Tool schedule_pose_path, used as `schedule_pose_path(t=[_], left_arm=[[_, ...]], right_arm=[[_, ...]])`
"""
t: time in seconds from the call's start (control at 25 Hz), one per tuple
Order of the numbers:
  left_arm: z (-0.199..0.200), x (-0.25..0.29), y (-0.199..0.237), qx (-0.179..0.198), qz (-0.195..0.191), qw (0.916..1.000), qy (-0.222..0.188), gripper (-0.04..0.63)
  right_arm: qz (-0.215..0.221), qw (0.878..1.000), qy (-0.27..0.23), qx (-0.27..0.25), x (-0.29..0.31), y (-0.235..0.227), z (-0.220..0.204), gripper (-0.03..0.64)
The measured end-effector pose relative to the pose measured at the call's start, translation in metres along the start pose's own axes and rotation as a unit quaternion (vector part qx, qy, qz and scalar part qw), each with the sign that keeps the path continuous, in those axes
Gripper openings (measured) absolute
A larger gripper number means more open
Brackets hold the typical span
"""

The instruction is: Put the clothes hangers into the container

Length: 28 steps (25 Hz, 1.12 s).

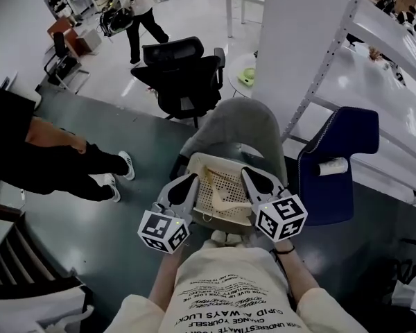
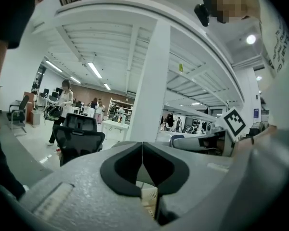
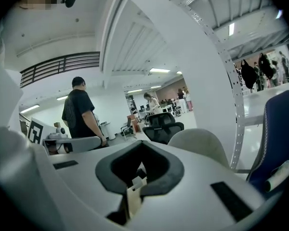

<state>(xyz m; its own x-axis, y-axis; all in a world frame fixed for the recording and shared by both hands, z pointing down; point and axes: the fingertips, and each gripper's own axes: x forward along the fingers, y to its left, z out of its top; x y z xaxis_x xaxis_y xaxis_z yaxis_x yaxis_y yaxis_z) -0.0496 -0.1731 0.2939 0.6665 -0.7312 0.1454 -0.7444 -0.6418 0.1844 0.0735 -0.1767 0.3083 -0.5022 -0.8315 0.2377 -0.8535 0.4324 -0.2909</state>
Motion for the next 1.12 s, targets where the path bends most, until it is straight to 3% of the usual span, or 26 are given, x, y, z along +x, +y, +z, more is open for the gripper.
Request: schedule_pose_path(t=[0.48,1.12], left_arm=[[0.024,-0.007,0.005,0.018,0.021,0.9993,-0.024,0.023],[0.033,-0.010,0.016,0.022,0.046,0.9983,-0.028,0.023]], right_arm=[[-0.023,0.999,-0.039,-0.008,-0.019,-0.008,0.031,0.002],[-0.039,0.998,-0.044,-0.022,-0.026,-0.020,0.035,0.002]])
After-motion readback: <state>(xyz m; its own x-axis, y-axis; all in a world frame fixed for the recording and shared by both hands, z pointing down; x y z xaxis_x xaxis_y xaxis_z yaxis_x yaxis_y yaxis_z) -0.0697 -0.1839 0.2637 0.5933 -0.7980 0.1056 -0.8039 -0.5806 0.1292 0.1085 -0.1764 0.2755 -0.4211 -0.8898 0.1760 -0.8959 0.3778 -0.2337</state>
